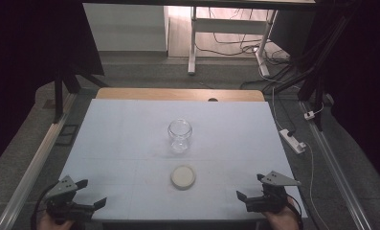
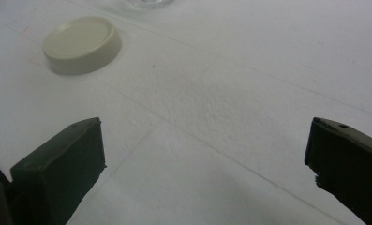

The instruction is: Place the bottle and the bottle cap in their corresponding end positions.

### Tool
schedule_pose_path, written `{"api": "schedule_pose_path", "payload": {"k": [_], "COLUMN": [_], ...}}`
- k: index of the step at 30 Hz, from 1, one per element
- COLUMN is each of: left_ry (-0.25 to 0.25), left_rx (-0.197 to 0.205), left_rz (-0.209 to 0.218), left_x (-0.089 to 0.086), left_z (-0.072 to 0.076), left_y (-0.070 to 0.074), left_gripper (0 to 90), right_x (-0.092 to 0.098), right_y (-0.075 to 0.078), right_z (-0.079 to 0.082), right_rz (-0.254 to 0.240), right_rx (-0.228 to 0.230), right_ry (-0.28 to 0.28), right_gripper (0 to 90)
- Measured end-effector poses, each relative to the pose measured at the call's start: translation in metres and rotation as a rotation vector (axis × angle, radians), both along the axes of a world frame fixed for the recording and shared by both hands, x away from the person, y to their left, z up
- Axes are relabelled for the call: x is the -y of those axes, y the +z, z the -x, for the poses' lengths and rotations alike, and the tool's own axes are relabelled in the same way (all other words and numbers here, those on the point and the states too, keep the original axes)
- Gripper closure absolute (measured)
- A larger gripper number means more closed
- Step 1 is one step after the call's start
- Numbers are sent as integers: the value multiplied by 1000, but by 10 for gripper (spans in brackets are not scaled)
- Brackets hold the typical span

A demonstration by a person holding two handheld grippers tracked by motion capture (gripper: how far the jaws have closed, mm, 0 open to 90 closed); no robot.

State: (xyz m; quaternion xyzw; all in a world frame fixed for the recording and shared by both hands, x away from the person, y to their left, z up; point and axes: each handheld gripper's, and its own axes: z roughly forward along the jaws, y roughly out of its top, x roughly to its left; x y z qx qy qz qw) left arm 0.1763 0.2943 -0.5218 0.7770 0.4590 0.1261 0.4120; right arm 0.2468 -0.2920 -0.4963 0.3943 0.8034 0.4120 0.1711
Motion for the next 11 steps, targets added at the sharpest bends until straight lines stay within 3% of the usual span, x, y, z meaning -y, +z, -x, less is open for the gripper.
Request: {"api": "schedule_pose_path", "payload": {"k": [5,11], "left_ry": [4,5], "left_rx": [-3,-10], "left_rz": [-31,-20], "left_x": [0,-2], "left_z": [3,2], "left_y": [0,0], "left_gripper": [0,0], "right_x": [6,6], "right_y": [1,1], "right_z": [5,6], "right_rz": [-5,7], "right_rx": [-1,-3], "right_ry": [-27,-29], "right_gripper": [0,0]}}
